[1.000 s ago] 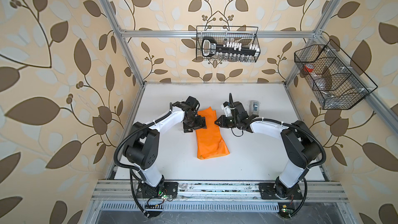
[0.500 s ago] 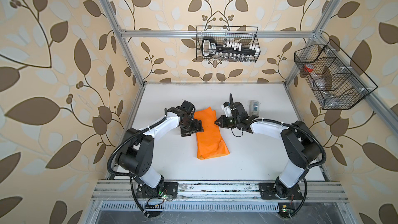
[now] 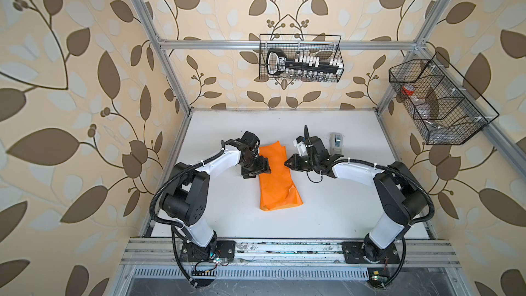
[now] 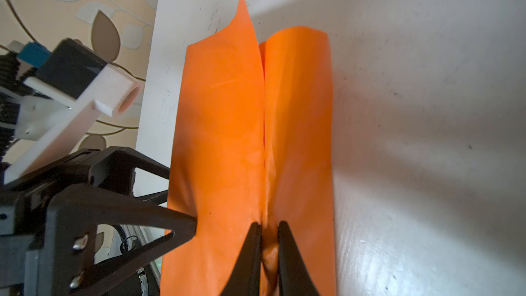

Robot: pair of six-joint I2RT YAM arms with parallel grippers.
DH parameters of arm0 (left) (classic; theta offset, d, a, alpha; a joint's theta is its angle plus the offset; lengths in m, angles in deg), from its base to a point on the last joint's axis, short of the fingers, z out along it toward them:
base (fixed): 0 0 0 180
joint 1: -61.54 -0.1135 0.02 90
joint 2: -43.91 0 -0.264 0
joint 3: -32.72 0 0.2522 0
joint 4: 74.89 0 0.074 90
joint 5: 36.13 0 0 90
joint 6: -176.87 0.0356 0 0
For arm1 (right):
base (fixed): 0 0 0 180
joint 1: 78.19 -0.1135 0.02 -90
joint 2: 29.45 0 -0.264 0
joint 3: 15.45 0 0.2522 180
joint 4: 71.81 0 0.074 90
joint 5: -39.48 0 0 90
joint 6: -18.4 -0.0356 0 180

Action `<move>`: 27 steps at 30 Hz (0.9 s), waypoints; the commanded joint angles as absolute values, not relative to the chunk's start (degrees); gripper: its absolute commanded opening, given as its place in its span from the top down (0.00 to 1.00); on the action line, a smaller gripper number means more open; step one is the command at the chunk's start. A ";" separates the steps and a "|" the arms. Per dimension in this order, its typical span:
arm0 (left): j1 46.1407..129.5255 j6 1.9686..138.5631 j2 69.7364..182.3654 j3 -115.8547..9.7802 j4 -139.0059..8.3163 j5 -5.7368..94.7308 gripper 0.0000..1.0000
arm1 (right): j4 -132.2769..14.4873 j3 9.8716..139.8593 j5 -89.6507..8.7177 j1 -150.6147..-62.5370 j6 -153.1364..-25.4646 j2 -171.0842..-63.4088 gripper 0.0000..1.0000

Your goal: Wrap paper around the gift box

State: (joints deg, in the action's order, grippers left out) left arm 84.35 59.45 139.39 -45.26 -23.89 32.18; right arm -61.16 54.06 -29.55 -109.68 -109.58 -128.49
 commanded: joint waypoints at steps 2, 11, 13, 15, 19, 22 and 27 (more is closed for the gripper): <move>84.18 60.75 140.97 -43.96 -22.05 33.62 0.24 | -58.95 53.38 -29.60 -109.54 -109.19 -127.12 0.80; 84.22 60.33 141.74 -43.62 -22.79 33.75 0.25 | -56.62 50.83 -30.05 -106.98 -106.28 -122.50 0.38; 84.30 60.42 141.64 -43.70 -22.64 33.87 0.25 | -57.14 50.19 -28.78 -107.12 -105.90 -122.43 0.38; 84.32 60.61 141.28 -43.72 -22.63 34.08 0.25 | -57.32 49.66 -29.32 -107.31 -106.20 -122.52 0.40; 84.31 60.71 141.22 -43.86 -22.45 33.81 0.25 | -58.48 49.50 -29.81 -105.69 -108.30 -123.44 0.58; 84.31 60.66 141.05 -44.05 -22.41 33.92 0.25 | -58.57 50.65 -30.48 -104.28 -108.86 -124.34 0.64; 84.66 60.88 141.39 -45.12 -22.46 33.87 0.25 | -54.96 56.47 -32.68 -104.04 -108.40 -129.65 0.65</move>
